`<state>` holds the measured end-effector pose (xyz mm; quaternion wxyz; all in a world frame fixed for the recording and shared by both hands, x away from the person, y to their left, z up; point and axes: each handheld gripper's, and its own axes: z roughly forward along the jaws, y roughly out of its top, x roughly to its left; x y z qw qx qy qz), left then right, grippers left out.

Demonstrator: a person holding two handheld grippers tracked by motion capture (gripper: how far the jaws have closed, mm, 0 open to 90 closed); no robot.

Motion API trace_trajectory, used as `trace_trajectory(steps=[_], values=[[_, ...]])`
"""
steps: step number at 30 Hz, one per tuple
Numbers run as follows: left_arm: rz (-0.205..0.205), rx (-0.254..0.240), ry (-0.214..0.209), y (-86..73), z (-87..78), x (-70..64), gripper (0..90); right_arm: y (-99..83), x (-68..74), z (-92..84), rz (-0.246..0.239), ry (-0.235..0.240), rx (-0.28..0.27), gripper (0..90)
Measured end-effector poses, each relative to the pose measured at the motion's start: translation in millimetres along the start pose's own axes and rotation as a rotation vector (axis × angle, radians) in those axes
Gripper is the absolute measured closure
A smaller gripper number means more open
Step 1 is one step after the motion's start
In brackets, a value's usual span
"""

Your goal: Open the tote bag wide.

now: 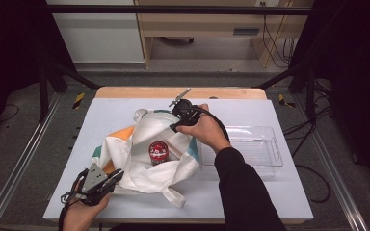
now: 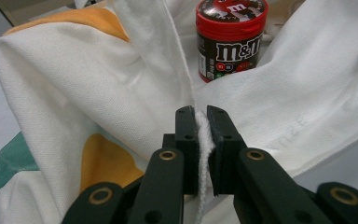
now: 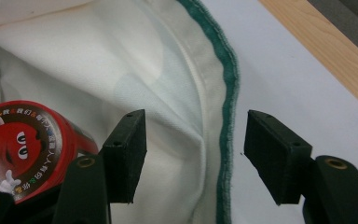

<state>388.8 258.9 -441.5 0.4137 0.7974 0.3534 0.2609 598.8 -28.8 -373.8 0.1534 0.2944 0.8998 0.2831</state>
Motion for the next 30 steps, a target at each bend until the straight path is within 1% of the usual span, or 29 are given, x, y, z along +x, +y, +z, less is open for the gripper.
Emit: trace_trajectory(steps=[5, 6, 9, 10, 12, 13, 16, 18, 19, 21, 22, 24, 25, 26, 29, 30], values=[[-0.001, -0.001, 0.001, 0.1, -0.1, -0.1, 83.4, -0.2, 3.1, 1.6, -0.017, 0.009, 0.011, 41.5], [-0.001, -0.002, 0.002, 0.0, -0.2, -0.1, 83.4, -0.8, 4.2, 1.6, -0.023, 0.014, 0.018, 43.5], [-0.004, -0.004, 0.004, 0.1, -0.3, -0.2, 83.4, -1.3, 5.8, -0.5, -0.033, 0.007, 0.028, 49.1], [-0.005, -0.005, 0.004, 0.1, -0.3, -0.2, 83.4, -1.5, 7.0, -1.1, -0.032, 0.008, 0.031, 51.8], [-0.006, -0.008, 0.005, 0.3, -0.6, 0.0, 83.3, -2.4, 8.0, -1.6, -0.05, 0.0, 0.043, 57.9], [-0.007, -0.009, 0.007, 0.3, -0.9, 0.2, 83.4, -3.3, 8.7, -1.6, -0.056, 0.002, 0.044, 62.3], [-0.007, -0.011, 0.011, 0.2, -1.5, 1.1, 83.3, -6.3, 10.0, -0.2, -0.079, -0.012, 0.064, 74.7], [-0.009, -0.01, 0.01, -0.1, -1.7, 1.8, 83.3, -7.5, 10.6, -0.4, -0.083, -0.016, 0.069, 83.2], [-0.009, -0.01, 0.01, -0.1, -1.7, 1.8, 83.3, -8.0, 10.6, -0.9, -0.082, -0.016, 0.069, 84.8], [-0.008, -0.005, 0.01, -0.3, -2.0, 1.6, 83.3, -8.4, 10.4, -2.0, -0.087, -0.022, 0.061, 85.8], [-0.005, -0.001, 0.011, -0.2, -2.2, 1.1, 83.4, -8.3, 9.9, -2.8, -0.09, -0.033, 0.06, 85.9], [0.009, 0.013, 0.008, -0.3, -2.9, 0.8, 83.4, -7.6, 7.9, -4.8, -0.081, -0.053, 0.046, 86.2], [0.005, 0.014, 0.006, -0.9, -3.3, 0.4, 83.5, -7.1, 6.3, -6.2, -0.077, -0.06, 0.043, 86.3], [0.017, 0.021, 0.007, -1.4, -4.4, 1.1, 83.6, -6.8, 4.5, -7.3, -0.072, -0.07, 0.039, 86.4], [0.017, 0.028, 0.004, -3.8, -7.2, 1.0, 83.8, -6.9, -1.4, -10.3, -0.049, -0.096, 0.025, 86.6], [0.027, 0.037, 0.003, -4.4, -8.3, 1.2, 83.9, -7.1, -2.9, -10.7, -0.042, -0.105, 0.024, 86.6]])
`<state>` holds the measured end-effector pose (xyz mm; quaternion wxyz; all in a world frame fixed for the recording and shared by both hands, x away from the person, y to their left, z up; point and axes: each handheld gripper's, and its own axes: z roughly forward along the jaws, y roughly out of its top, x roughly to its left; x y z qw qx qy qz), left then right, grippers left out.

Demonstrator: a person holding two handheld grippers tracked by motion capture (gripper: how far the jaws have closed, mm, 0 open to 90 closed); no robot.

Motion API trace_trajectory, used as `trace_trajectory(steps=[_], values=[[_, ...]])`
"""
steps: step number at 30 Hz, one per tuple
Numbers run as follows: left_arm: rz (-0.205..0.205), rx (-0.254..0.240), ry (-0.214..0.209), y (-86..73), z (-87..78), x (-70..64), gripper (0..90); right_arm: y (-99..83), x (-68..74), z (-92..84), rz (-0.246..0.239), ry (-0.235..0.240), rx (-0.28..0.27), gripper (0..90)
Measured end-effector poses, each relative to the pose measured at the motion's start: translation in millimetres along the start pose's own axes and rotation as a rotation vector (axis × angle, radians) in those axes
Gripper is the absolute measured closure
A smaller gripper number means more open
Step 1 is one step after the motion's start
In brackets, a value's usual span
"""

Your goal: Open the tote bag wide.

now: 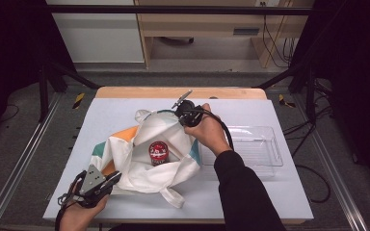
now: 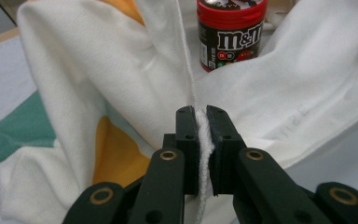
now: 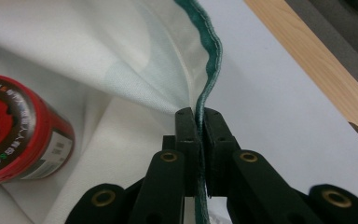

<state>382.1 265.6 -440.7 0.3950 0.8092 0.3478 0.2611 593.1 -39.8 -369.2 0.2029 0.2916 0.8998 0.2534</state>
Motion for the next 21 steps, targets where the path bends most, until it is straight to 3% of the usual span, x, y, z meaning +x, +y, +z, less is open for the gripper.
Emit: trace_trajectory(steps=[5, 12, 14, 16, 17, 18, 21], values=[[0.021, 0.024, 0.002, -4.3, -4.3, -1.4, 84.1, 0.3, -1.5, 2.3, 0.024, -0.025, 0.011, 86.7], [0.002, 0.015, -0.002, -8.2, -5.1, -0.3, 83.9, 0.6, 0.8, 5.4, 0.029, -0.029, 0.017, 85.2], [-0.002, 0.002, 0.0, -8.5, -4.4, -0.8, 83.2, 0.4, 3.9, 3.2, 0.012, -0.015, 0.01, 76.3], [-0.007, -0.007, 0.004, -8.7, -3.7, -1.4, 81.4, -0.2, 5.8, -2.4, 0.027, -0.018, -0.007, 66.2], [-0.007, -0.007, 0.004, -8.7, -3.7, -1.4, 78.8, -0.2, 5.8, -2.4, 0.027, -0.018, -0.007, 66.2], [-0.014, -0.019, 0.007, -8.9, -2.4, -2.4, 75.3, -0.9, 6.3, -9.7, 0.054, -0.015, -0.033, 56.7], [-0.012, -0.029, 0.015, -8.2, -2.0, -4.1, 68.1, -2.3, 7.9, -18.1, 0.076, -0.006, -0.067, 50.5]])
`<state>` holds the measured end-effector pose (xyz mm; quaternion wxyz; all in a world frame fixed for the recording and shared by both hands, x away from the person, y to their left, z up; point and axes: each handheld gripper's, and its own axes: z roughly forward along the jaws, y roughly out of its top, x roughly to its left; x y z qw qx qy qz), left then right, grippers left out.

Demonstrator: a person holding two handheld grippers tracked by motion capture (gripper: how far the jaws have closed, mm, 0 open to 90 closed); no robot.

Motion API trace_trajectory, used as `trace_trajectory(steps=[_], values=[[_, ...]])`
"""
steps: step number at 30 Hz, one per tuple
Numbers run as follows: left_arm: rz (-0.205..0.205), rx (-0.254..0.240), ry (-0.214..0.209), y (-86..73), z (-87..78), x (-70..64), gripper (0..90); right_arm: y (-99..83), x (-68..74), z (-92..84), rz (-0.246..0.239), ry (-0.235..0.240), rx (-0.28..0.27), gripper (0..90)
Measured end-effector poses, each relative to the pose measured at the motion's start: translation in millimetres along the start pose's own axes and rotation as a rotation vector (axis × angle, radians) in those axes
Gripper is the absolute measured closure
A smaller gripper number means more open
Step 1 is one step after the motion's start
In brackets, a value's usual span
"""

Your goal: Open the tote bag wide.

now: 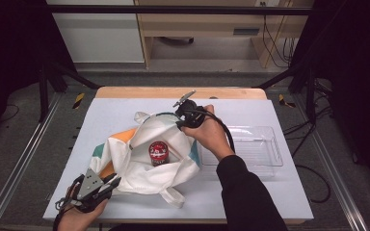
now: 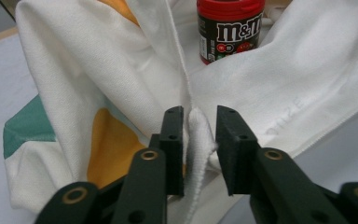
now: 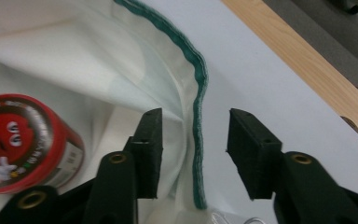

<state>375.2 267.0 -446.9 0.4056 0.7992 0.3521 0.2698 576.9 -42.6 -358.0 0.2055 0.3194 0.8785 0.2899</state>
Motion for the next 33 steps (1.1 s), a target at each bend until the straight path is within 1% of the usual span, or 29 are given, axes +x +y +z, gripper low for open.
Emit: trace_trajectory(steps=[1, 2, 5, 6, 7, 8, 9, 11, 12, 13, 16, 18, 19, 20, 21, 22, 23, 24, 26, 29, 32, 33], values=[[0.001, -0.009, 0.002, 0.7, -0.1, -1.2, 68.1, -0.7, 1.3, -4.4, 0.005, 0.004, -0.015, 47.8], [0.001, -0.015, 0.007, 1.5, 0.0, -2.7, 63.8, -2.9, 6.0, -13.5, 0.0, 0.003, -0.042, 43.0], [0.001, -0.019, 0.011, 2.2, 0.3, -4.2, 59.2, -7.7, 13.8, -26.2, -0.011, 0.003, -0.072, 39.5], [0.001, -0.019, 0.011, 2.2, 0.3, -4.2, 57.9, -7.7, 13.8, -26.2, -0.011, 0.003, -0.072, 39.5], [0.004, -0.021, 0.016, 2.9, -0.2, -4.5, 56.9, -11.3, 19.4, -34.2, -0.005, 0.018, -0.087, 38.6], [0.004, -0.021, 0.016, 2.9, -0.2, -4.5, 56.2, -11.3, 19.4, -34.2, -0.005, 0.018, -0.087, 38.6], [0.0, -0.026, 0.019, 3.3, -0.4, -4.6, 55.5, -15.0, 25.2, -42.2, -0.006, 0.023, -0.105, 38.0], [0.001, -0.029, 0.022, 3.5, -0.5, -4.3, 54.4, -19.3, 30.6, -49.9, -0.006, 0.027, -0.119, 39.1], [0.001, -0.029, 0.022, 3.5, -0.5, -4.3, 53.6, -19.3, 30.6, -49.9, -0.006, 0.027, -0.119, 39.1], [0.0, -0.032, 0.027, 3.8, -0.9, -3.6, 52.8, -24.6, 36.0, -56.2, 0.001, 0.032, -0.122, 40.2], [-0.001, -0.048, 0.033, 4.9, -2.9, -3.4, 51.6, -33.4, 44.0, -66.2, 0.008, 0.032, -0.141, 42.0], [-0.001, -0.062, 0.043, 7.2, -4.4, -3.0, 50.4, -39.2, 49.1, -74.6, 0.007, 0.03, -0.154, 44.8], [0.008, -0.069, 0.045, 9.1, -4.8, -2.5, 49.5, -42.1, 51.2, -78.6, 0.01, 0.031, -0.159, 45.7], [0.008, -0.069, 0.045, 9.1, -4.8, -2.5, 49.0, -42.1, 51.2, -78.6, 0.01, 0.031, -0.159, 45.7], [0.012, -0.068, 0.048, 11.8, -4.7, -1.8, 48.3, -47.4, 55.3, -85.8, 0.012, 0.031, -0.157, 46.9], [0.014, -0.072, 0.06, 18.3, -4.2, 1.0, 47.2, -49.9, 56.7, -88.9, 0.011, 0.025, -0.156, 46.9], [0.015, -0.074, 0.057, 21.9, -3.5, 2.5, 46.4, -52.0, 57.6, -90.6, 0.016, 0.022, -0.16, 46.9], [0.021, -0.072, 0.063, 25.5, -2.9, 3.9, 46.4, -53.8, 57.8, -92.1, 0.018, 0.023, -0.151, 46.9], [0.032, -0.067, 0.069, 33.6, -0.9, 7.5, 45.9, -56.4, 58.9, -90.8, 0.03, 0.017, -0.141, 46.4], [0.062, -0.058, 0.077, 48.4, 3.6, 15.4, 44.3, -57.7, 62.2, -87.3, 0.037, 0.005, -0.132, 44.2], [0.071, -0.033, 0.057, 65.1, 13.5, 24.1, 40.7, -57.5, 66.1, -84.4, 0.038, -0.022, -0.129, 43.8], [0.08, -0.026, 0.05, 70.3, 17.8, 25.8, 39.3, -58.3, 66.4, -84.1, 0.05, -0.029, -0.126, 43.8]])
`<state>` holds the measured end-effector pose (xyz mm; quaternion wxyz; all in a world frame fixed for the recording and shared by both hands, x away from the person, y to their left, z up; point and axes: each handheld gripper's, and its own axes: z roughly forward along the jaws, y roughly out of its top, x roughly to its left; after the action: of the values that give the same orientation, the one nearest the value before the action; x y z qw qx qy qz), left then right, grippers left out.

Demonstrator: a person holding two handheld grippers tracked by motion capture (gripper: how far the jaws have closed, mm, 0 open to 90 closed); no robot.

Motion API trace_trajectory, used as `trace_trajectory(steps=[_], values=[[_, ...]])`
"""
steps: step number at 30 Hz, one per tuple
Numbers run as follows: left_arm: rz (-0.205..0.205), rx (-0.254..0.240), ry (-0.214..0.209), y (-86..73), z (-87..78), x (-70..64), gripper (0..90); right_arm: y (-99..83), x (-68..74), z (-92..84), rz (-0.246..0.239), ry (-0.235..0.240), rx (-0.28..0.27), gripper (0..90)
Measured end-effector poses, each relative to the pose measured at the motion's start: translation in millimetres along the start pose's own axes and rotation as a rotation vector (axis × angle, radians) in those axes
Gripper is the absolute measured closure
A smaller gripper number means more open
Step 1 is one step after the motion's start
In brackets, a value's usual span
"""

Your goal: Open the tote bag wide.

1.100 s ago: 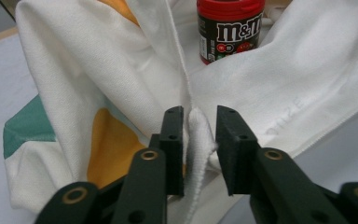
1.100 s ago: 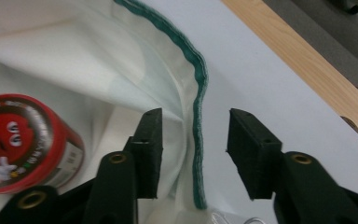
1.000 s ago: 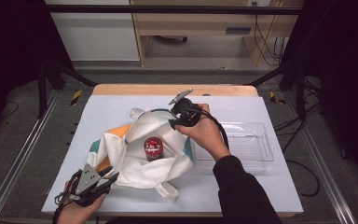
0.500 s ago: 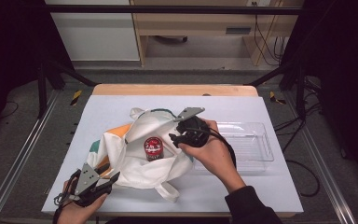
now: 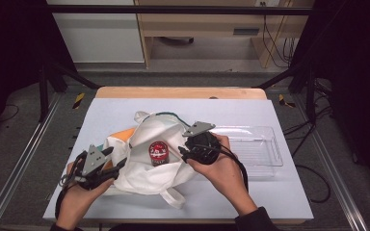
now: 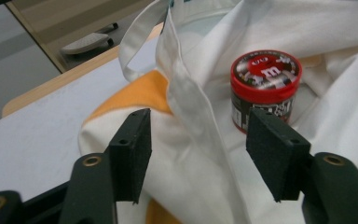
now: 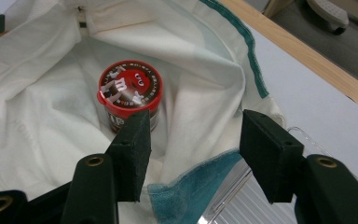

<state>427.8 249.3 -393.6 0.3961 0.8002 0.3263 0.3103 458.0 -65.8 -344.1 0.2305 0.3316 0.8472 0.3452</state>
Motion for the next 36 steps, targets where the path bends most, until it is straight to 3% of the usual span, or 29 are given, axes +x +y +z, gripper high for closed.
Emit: trace_trajectory(steps=[7, 13, 20, 25, 30, 36], values=[[0.018, 0.019, -0.024, 26.5, 27.3, 8.4, 37.7, -12.4, -3.0, -3.0, 0.037, 0.013, 0.027, 45.2], [0.043, 0.045, -0.022, 33.7, 41.8, 7.8, 41.4, -32.3, -0.3, -9.1, 0.041, 0.033, 0.033, 47.3], [0.039, 0.082, 0.008, 30.1, 49.0, 14.0, 54.2, -57.3, 8.0, -11.5, 0.07, 0.059, 0.037, 49.8], [0.029, 0.103, 0.015, 25.4, 46.7, 17.2, 71.8, -66.5, 16.6, -9.1, 0.085, 0.068, 0.033, 52.1], [0.025, 0.11, 0.022, 17.6, 45.8, 20.4, 76.7, -76.1, 26.9, 0.0, 0.068, 0.054, 0.066, 53.4], [0.011, 0.11, 0.017, 8.9, 46.6, 23.3, 78.9, -91.3, 31.0, 5.6, 0.083, 0.015, 0.055, 66.8]])
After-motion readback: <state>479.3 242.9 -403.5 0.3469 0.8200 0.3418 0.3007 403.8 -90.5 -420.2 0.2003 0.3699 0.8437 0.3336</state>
